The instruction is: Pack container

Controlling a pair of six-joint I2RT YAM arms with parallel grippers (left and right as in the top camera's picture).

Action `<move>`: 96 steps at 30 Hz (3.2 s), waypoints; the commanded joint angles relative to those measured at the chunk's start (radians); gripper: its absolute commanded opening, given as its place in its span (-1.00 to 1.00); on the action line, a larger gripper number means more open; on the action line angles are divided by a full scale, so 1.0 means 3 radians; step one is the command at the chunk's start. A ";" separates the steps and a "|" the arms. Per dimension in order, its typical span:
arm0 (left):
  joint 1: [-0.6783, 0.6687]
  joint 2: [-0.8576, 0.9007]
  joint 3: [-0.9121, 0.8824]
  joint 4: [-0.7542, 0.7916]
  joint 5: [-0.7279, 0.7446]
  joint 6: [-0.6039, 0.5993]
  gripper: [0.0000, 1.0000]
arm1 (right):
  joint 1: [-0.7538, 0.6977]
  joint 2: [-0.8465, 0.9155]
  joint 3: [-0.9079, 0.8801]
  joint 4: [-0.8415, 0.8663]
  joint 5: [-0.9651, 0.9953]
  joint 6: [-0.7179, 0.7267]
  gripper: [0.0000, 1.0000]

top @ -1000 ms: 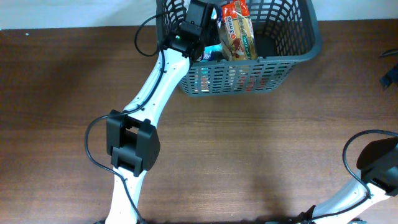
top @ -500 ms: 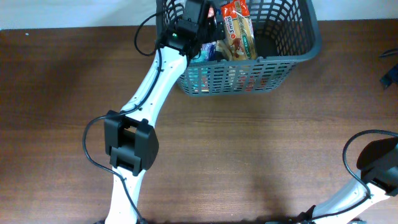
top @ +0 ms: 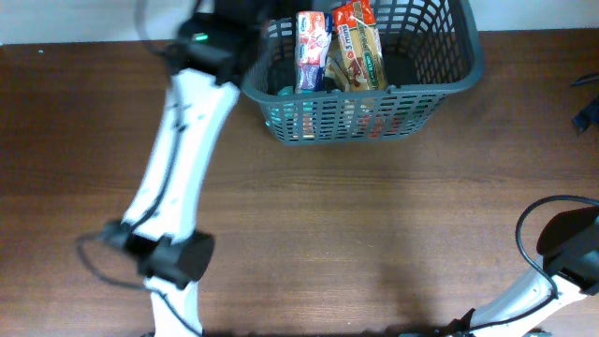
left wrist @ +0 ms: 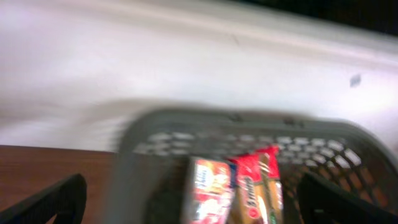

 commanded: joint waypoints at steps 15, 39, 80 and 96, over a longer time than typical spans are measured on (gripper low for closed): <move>0.0983 -0.1277 0.0069 -0.1698 -0.0067 0.0628 0.99 | -0.0001 0.0003 -0.0018 0.0013 -0.0005 0.0042 0.98; 0.2193 -0.2797 -0.1095 -0.2777 0.0500 0.0927 0.99 | -0.0001 0.0003 -0.0018 0.0013 -0.0005 0.0042 0.98; 0.2193 -0.4618 -0.3138 -0.1781 0.1781 0.1851 0.99 | -0.0001 0.0003 -0.0018 0.0013 -0.0005 0.0042 0.98; 0.1628 -0.6209 -0.5753 0.0619 0.2349 0.2000 0.99 | -0.0001 0.0003 -0.0018 0.0011 -0.0005 0.0042 0.98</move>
